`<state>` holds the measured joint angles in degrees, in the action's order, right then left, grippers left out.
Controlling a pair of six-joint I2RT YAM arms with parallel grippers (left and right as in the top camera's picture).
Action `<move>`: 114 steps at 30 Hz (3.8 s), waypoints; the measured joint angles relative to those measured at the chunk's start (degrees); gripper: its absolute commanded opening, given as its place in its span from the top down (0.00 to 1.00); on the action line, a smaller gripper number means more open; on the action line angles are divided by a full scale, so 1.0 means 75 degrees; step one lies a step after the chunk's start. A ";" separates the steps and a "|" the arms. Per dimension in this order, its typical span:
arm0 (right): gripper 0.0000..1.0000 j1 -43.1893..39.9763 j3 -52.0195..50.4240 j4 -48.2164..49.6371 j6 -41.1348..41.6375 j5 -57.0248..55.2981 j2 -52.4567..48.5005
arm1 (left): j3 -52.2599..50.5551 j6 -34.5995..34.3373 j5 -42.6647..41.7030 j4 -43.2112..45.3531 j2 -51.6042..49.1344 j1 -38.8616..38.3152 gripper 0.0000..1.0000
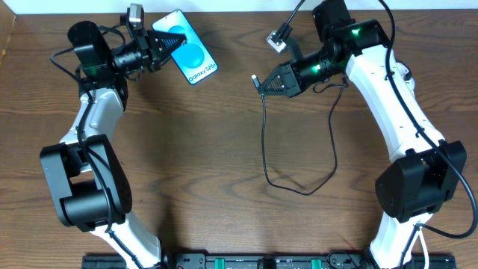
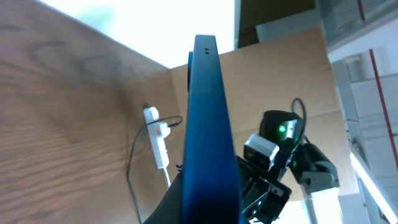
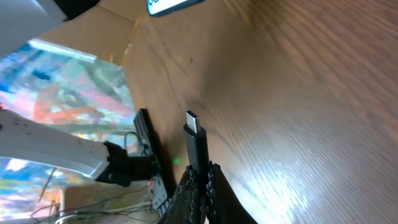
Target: Plug charger to phone and switch on socket
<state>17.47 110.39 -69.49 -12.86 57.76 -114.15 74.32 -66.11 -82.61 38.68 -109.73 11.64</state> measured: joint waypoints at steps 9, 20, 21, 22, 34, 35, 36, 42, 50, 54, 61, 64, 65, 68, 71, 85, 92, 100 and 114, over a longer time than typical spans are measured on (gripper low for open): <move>0.99 0.0198 -0.0574 0.1139 0.0192 0.0758 -0.0003 | 0.0000 -0.1163 0.0050 0.0484 0.0000 -0.0283 0.93; 0.99 0.0472 -0.1186 0.3249 0.1679 0.1393 -0.0015 | 0.0000 -0.1419 0.0294 0.0851 0.0000 -0.0574 0.93; 0.99 0.0490 -0.1186 0.3273 0.1754 0.1411 -0.0015 | 0.0000 -0.1413 0.0291 0.0970 0.0000 -0.0627 0.93; 0.99 0.0510 -0.1186 0.3276 0.1827 0.1425 -0.0015 | 0.0000 -0.1416 0.0286 0.1105 0.0000 -0.0676 0.93; 0.99 0.0548 -0.1384 0.3276 0.2060 0.1411 -0.0015 | 0.0000 -0.1416 0.0254 0.1250 0.0000 -0.0866 0.93; 0.99 0.0548 -0.1396 0.3264 0.2063 0.1408 -0.0015 | 0.0000 -0.1416 0.0230 0.1247 0.0000 -0.0866 0.93; 0.99 0.0548 -0.1399 0.3264 0.2063 0.1405 -0.0015 | 0.0000 -0.1416 0.0204 0.1247 0.0000 -0.0866 0.93; 0.99 0.0629 -0.1402 0.3296 0.2063 0.1387 -0.0015 | 0.0000 -0.1416 0.0055 0.1250 0.0000 -0.0866 0.93; 0.99 0.0667 -0.1402 0.3308 0.2063 0.1387 -0.0015 | 0.0000 -0.1416 -0.0003 0.1250 0.0000 -0.0866 0.93; 0.99 0.0667 -0.1402 0.3316 0.2063 0.1387 -0.0015 | 0.0000 -0.1416 -0.0003 0.1250 0.0000 -0.0877 0.93; 0.99 0.0667 -0.1434 0.3410 0.2063 0.1390 -0.0015 | 0.0000 -0.1416 0.0003 0.1250 0.0000 -0.0880 0.93; 0.99 0.0667 -0.1437 0.3427 0.2063 0.1402 -0.0015 | 0.0000 -0.1416 0.0003 0.1253 0.0000 -0.0880 0.93; 0.99 0.0667 -0.1443 0.3445 0.2063 0.1413 -0.0015 | 0.0000 -0.1416 0.0003 0.1253 0.0000 -0.0880 0.93; 0.99 0.0664 -0.1443 0.3485 0.2063 0.1422 -0.0015 | 0.0000 -0.1416 0.0009 0.1259 0.0000 -0.0880 0.93; 0.99 0.0659 -0.1445 0.3512 0.2063 0.1445 -0.0015 | 0.0000 -0.1419 0.0026 0.1259 0.0000 -0.0880 0.94; 0.99 0.0629 -0.1445 0.3561 0.2060 0.1635 -0.0015 | 0.0000 -0.1416 0.0000 0.1262 0.0000 -0.0883 0.93; 0.99 0.0629 -0.1445 0.3582 0.2060 0.1649 -0.0015 | 0.0000 -0.1419 -0.0003 0.1262 0.0000 -0.0883 0.93; 0.99 0.0629 -0.1445 0.3622 0.2060 0.1649 -0.0015 | 0.0000 -0.1419 -0.0003 0.1262 0.0000 -0.0883 0.93; 0.99 0.0629 -0.1445 0.3646 0.2060 0.1652 -0.0015 | 0.0000 -0.1419 -0.0029 0.1262 0.0000 -0.0883 0.93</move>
<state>22.20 99.55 -42.15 2.59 70.15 -114.26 74.32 -76.75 -82.83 48.14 -109.73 5.02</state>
